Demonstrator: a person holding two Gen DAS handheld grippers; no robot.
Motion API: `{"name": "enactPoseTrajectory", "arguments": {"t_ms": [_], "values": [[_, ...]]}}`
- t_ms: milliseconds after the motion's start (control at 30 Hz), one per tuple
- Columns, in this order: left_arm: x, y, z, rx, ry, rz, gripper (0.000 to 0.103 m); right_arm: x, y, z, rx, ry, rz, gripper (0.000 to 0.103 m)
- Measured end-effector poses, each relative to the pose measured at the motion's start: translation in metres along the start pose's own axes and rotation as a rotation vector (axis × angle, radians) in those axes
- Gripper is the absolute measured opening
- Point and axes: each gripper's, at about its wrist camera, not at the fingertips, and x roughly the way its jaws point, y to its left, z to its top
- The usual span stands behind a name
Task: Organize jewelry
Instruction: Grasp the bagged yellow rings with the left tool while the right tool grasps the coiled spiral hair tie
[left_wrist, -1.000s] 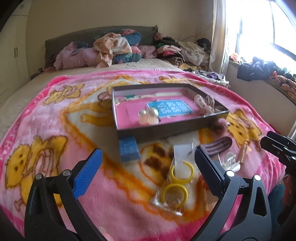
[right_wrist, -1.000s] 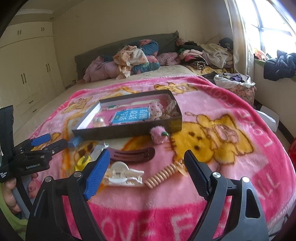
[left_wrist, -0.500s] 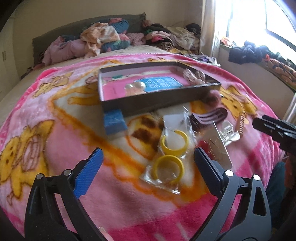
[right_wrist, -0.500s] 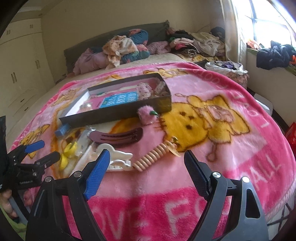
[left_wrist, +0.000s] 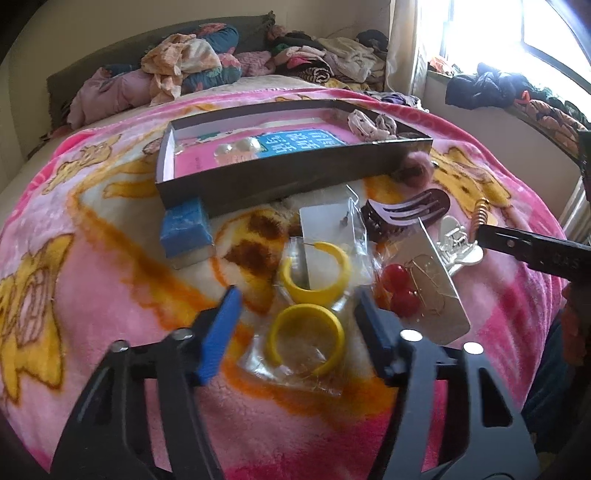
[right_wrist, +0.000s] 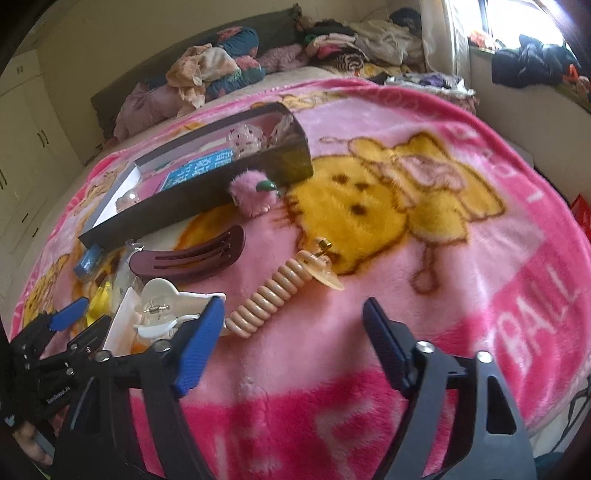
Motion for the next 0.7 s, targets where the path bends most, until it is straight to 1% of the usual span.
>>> {"name": "enactPoseTrajectory", "arguments": {"t_ms": [67, 200, 267, 300, 333, 367, 500, 533, 700], "values": [[0.0, 0.0, -0.001, 0.002, 0.005, -0.007, 0.037, 0.005, 0.003, 0.001, 0.001, 0.011, 0.002, 0.063], [-0.002, 0.002, 0.0, -0.005, 0.001, -0.02, 0.034, 0.011, 0.008, 0.002, -0.007, 0.016, -0.01, 0.052], [-0.004, 0.002, 0.0, -0.007, 0.0, -0.026, 0.033, 0.012, 0.01, 0.001, -0.016, 0.009, -0.022, 0.041], [-0.005, 0.003, 0.0, -0.009, 0.0, -0.028, 0.033, 0.012, 0.01, 0.001, -0.018, 0.005, -0.028, 0.038], [-0.007, 0.004, 0.0, -0.012, -0.002, -0.029, 0.032, 0.011, 0.009, 0.001, -0.017, -0.003, -0.03, 0.029], [-0.008, 0.005, 0.001, -0.015, -0.005, -0.03, 0.032, 0.01, 0.007, 0.001, -0.013, -0.009, -0.03, 0.026], [-0.015, 0.006, 0.004, -0.02, -0.018, -0.028, 0.032, 0.007, 0.001, 0.001, -0.001, -0.024, -0.015, 0.023], [-0.017, 0.006, 0.006, -0.021, -0.023, -0.026, 0.032, 0.004, 0.0, 0.001, 0.001, -0.032, -0.012, 0.019], [-0.023, 0.0, 0.015, -0.017, -0.046, -0.027, 0.032, -0.008, -0.006, 0.001, 0.015, -0.067, 0.015, 0.017]]}}
